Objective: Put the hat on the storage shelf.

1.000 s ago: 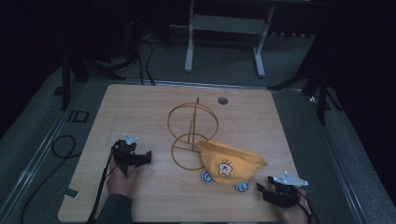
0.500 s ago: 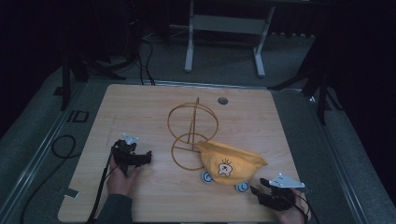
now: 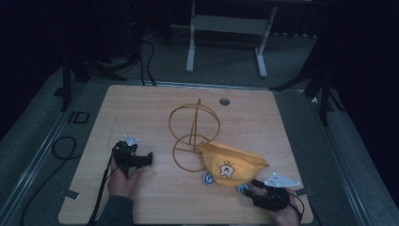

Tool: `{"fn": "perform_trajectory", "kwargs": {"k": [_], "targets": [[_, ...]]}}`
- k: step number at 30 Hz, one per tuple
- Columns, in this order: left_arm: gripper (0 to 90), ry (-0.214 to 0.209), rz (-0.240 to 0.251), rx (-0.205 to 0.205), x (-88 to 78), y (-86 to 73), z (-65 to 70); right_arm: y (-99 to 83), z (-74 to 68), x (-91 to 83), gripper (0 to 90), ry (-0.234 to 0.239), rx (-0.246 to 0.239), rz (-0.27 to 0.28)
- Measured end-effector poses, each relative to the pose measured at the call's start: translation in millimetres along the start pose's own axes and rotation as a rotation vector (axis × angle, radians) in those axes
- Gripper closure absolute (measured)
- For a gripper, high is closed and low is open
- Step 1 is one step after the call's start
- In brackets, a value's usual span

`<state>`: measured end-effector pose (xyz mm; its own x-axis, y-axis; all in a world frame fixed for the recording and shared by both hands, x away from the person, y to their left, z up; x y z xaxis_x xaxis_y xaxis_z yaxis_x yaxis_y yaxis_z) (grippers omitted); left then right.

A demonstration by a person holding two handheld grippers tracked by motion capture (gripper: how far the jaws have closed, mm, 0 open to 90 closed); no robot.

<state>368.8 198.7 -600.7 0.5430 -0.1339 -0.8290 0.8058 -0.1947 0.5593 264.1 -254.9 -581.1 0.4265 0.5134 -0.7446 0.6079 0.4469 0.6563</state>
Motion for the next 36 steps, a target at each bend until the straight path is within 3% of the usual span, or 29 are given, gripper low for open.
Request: {"fn": "perform_trajectory", "kwargs": {"k": [9,14,19,29,36], "targets": [[0.4,0.0,0.0,0.0,0.0,0.0,0.0,-1.3,-5.4,9.3,53.1,0.029,-0.014,-0.055],[0.4,0.001,0.0,0.0,0.0,0.0,-0.1,-2.6,-6.2,8.4,65.2,0.013,-0.038,-0.059],[0.4,0.0,0.0,0.0,0.0,0.0,0.0,-3.2,-7.2,7.2,75.1,0.034,-0.045,-0.062],[0.4,0.0,0.0,0.0,0.0,0.0,0.0,8.9,-14.1,-8.4,81.3,0.091,-0.053,0.047],[0.4,0.0,0.0,0.0,0.0,0.0,0.0,20.8,-13.2,-15.3,81.7,0.084,-0.07,0.091]]}}
Point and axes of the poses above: each handheld gripper's, and its own axes: x roughly forward along the jaws, y roughly out of its top, z roughly to its right, the point moved 5 cm from there along x, roughly forward along the jaws, and after that the axes turned 9 degrees about -z, right-handed, at the moved point
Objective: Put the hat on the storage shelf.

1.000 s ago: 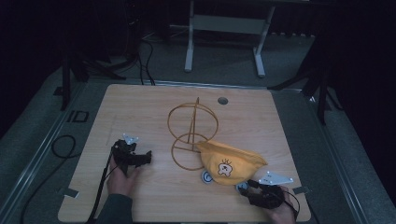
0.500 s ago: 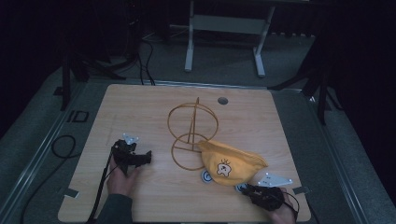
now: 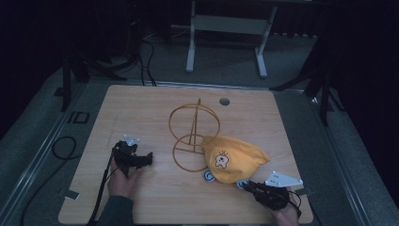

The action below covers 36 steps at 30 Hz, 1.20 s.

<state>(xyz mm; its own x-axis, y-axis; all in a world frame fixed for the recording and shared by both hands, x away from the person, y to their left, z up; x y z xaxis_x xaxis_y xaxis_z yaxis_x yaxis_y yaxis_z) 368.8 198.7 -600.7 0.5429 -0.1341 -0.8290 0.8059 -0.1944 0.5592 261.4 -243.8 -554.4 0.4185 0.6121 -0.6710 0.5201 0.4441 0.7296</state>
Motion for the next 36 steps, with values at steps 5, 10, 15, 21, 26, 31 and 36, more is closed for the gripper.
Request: {"fn": "perform_trajectory", "kwargs": {"k": [5,10,15,21,26,31,36], "targets": [[0.4,0.0,0.0,0.0,0.0,0.0,0.0,7.7,4.6,-5.5,81.9,-0.007,-0.003,0.031],[0.4,0.0,0.0,0.001,0.0,0.0,-0.1,16.7,7.4,-9.9,82.0,-0.013,-0.013,0.051],[0.3,0.0,0.0,0.001,0.0,0.0,-0.1,26.9,9.8,-16.7,82.0,-0.018,-0.019,0.074],[0.4,0.0,-0.001,0.0,0.0,0.0,0.0,40.7,16.0,-29.7,82.3,-0.03,-0.021,0.115],[0.4,0.0,0.0,0.0,0.0,0.0,0.0,56.5,19.3,-45.3,82.4,-0.037,-0.032,0.16],[0.4,0.0,0.004,-0.004,0.2,0.2,0.2,63.6,19.2,-52.4,82.5,-0.032,-0.036,0.18],[0.4,-0.001,0.004,-0.004,0.2,0.2,0.3,70.6,17.1,-60.5,82.5,-0.014,-0.039,0.207]]}}
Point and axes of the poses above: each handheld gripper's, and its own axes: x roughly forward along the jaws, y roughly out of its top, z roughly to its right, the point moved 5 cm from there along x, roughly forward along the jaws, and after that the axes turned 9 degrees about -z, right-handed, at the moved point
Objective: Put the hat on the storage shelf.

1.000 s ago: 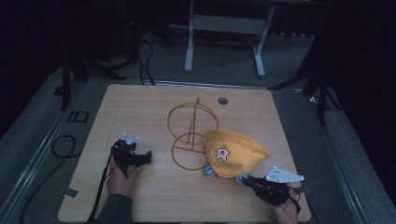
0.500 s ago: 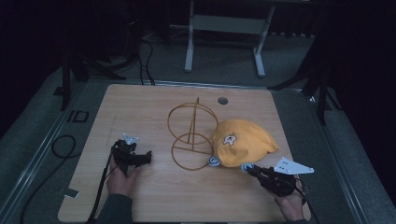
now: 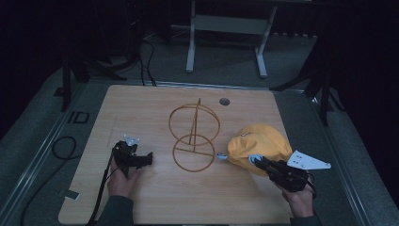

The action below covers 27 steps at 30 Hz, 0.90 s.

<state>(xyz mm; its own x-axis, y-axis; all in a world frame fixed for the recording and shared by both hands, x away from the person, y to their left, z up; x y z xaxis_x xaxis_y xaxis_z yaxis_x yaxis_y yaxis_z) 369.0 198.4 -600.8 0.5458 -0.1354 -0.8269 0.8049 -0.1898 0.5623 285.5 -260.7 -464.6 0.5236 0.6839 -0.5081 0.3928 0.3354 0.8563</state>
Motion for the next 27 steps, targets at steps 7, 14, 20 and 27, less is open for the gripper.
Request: {"fn": "perform_trajectory", "kwargs": {"k": [7,14,20,27], "targets": [[0.4,0.0,0.001,0.0,0.1,-0.1,0.0,1.2,3.8,-4.4,82.3,0.031,0.037,0.029],[0.4,0.001,0.0,0.002,0.1,-0.1,-0.1,-13.3,32.6,-5.7,78.4,-0.053,0.123,0.027],[0.4,0.001,-0.001,0.002,0.0,-0.2,-0.2,-26.3,55.6,-5.3,68.9,-0.178,0.159,-0.079],[0.4,0.001,-0.001,0.002,0.0,-0.2,-0.1,-30.5,61.0,-13.0,56.6,-0.218,0.181,-0.065]]}}
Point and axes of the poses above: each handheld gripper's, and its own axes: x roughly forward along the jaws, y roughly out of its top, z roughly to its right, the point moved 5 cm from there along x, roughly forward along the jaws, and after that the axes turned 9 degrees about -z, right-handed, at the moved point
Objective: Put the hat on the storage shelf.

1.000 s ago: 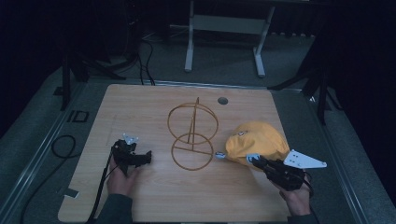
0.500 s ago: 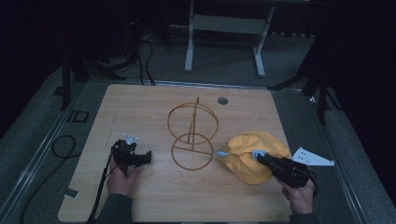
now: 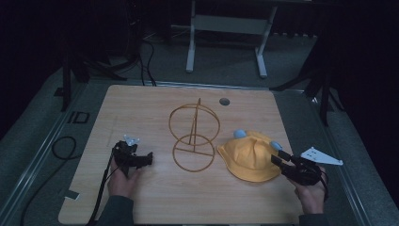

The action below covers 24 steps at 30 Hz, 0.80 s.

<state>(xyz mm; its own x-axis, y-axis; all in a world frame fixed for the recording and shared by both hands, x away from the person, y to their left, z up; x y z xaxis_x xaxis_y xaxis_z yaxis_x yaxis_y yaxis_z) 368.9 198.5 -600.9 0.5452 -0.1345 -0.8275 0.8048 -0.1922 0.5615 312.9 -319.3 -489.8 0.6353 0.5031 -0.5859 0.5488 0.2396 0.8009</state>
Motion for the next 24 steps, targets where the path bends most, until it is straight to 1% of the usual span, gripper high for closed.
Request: {"fn": "perform_trajectory", "kwargs": {"k": [2,4,6,10,16,18,20,24], "targets": [[0.4,0.0,0.0,0.0,0.0,0.0,0.0,1.8,1.6,-2.7,56.1,0.0,-0.001,0.006],[0.4,0.0,0.0,0.0,0.0,0.0,0.0,4.2,2.2,-4.9,55.8,-0.009,-0.013,0.002],[0.4,0.0,0.0,-0.001,0.0,0.0,0.0,6.9,2.0,-5.4,55.8,-0.005,-0.027,-0.006],[0.4,0.0,0.001,-0.002,0.1,0.1,0.1,11.0,1.8,-2.3,55.8,-0.009,-0.061,-0.038],[0.4,-0.001,0.002,-0.003,0.1,0.1,0.2,20.2,5.0,-0.7,55.8,-0.021,-0.081,-0.053],[0.3,-0.001,0.001,-0.002,0.1,0.1,0.1,23.9,6.6,-0.3,55.7,-0.035,-0.096,-0.057],[0.3,-0.001,0.002,-0.003,0.1,0.1,0.2,27.3,7.7,0.2,55.7,-0.032,-0.102,-0.058],[0.4,-0.001,0.0,-0.002,-0.1,0.0,0.1,32.8,9.3,3.1,55.7,-0.04,-0.12,-0.077]]}}
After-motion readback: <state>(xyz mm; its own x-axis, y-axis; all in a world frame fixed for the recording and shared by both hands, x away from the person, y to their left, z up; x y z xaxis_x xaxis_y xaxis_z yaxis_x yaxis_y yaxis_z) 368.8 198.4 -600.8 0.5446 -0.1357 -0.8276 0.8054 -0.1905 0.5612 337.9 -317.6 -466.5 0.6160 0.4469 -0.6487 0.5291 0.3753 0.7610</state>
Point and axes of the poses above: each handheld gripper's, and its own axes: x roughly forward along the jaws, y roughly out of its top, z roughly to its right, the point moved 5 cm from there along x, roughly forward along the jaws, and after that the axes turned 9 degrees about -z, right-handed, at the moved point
